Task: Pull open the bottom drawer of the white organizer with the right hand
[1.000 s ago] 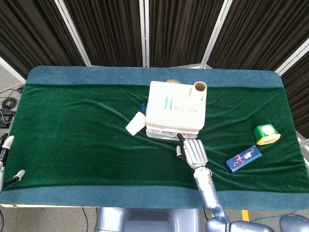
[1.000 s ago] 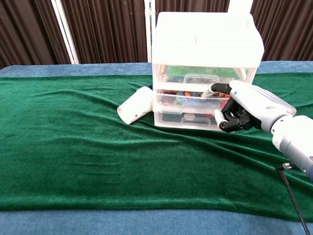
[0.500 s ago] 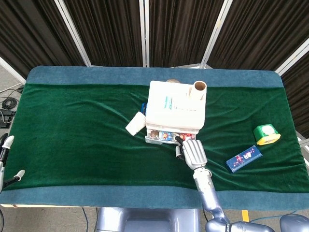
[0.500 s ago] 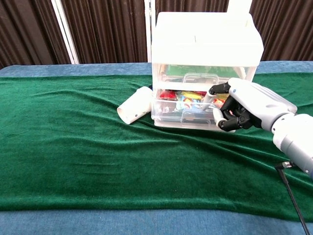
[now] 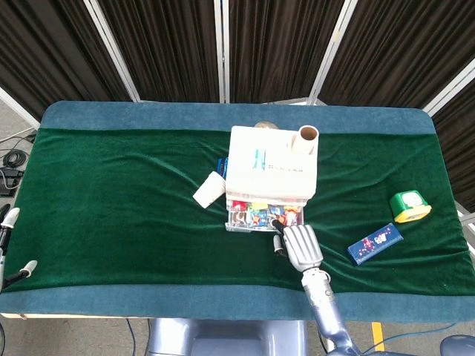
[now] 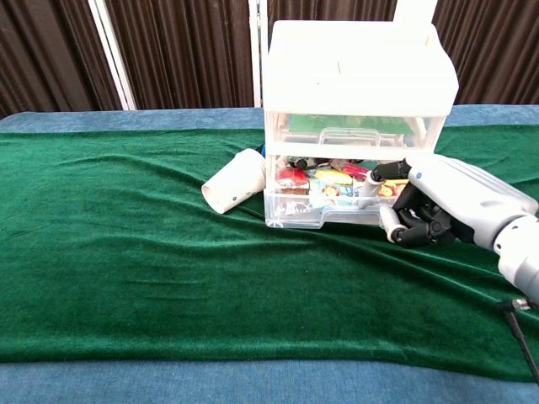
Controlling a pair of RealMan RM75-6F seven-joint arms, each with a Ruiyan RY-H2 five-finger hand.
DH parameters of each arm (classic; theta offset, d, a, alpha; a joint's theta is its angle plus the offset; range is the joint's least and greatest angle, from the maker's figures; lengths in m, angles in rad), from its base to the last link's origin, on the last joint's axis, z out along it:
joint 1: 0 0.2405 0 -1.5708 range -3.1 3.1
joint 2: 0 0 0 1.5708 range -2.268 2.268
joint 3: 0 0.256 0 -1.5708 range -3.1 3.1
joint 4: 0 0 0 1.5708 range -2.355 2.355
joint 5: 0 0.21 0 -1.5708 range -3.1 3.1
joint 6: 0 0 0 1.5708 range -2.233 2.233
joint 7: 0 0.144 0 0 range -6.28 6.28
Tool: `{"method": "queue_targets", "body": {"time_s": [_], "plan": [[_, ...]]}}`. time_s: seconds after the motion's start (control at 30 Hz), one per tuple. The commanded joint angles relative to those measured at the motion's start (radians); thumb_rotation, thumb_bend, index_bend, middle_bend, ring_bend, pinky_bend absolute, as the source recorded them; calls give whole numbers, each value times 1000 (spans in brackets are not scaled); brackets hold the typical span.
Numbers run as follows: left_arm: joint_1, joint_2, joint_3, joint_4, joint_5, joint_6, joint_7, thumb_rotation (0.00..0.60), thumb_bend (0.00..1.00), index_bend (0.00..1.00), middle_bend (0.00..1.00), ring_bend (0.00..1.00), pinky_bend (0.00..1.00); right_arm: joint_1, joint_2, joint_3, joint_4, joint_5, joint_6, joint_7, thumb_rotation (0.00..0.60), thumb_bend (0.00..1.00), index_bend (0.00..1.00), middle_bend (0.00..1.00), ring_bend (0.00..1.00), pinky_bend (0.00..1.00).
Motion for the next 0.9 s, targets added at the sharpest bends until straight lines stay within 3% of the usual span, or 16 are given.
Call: {"method": "queue_targets", "body": {"time_s": [0.03, 0.7, 0.8, 0.9], "plan": [[0, 0, 0, 0, 0, 0, 0, 600, 0, 0, 0, 0, 0, -7, 4, -10, -6, -11, 6, 5, 600, 562, 503, 914, 970, 904], [-1, -1, 1, -1, 0, -3, 4, 600, 0, 0, 0, 0, 0, -47, 18, -52, -9, -78, 32, 40, 600, 562, 572, 913, 969, 904], [-1, -1, 2, -1, 0, -4, 4, 600, 0, 0, 0, 0, 0, -49, 20, -53, -12, -86, 33, 45, 600, 562, 543, 914, 969, 903], [0, -1, 1, -1, 0, -3, 4, 600, 0, 0, 0, 0, 0, -51, 22, -50, -13, -93, 35, 47, 600, 562, 439, 914, 969, 904]]}}
